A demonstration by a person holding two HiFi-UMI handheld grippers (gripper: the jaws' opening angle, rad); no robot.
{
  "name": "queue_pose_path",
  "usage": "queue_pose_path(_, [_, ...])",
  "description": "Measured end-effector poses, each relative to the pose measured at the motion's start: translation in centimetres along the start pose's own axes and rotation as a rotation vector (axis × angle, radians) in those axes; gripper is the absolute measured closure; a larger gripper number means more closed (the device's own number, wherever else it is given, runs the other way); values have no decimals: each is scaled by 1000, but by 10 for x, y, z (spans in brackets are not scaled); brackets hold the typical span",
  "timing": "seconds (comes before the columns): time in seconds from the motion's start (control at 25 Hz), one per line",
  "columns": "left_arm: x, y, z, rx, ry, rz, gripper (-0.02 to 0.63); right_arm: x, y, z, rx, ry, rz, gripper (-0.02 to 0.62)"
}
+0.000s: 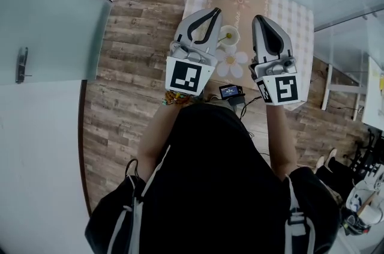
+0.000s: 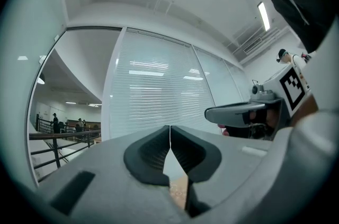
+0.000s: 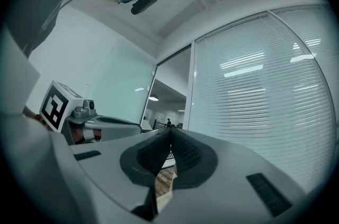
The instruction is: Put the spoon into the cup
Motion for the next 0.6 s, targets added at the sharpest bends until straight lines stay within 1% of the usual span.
queue_pose_path(0.4, [1, -6, 2, 6, 18, 10, 586, 6, 3, 4, 53, 30, 44, 588])
queue_pose_path(0.6, [2, -8, 3, -3, 18, 9, 586, 6, 5, 13, 44, 51, 53, 588])
Point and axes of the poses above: the fingertips, and each gripper's own axes: x backward along the fingers, y to its left, z out of its underside, the point moved 4 cm from there along x, backward along the fingers, and after that the axes turned 7 degrees about -x, right-handed, at the moved point
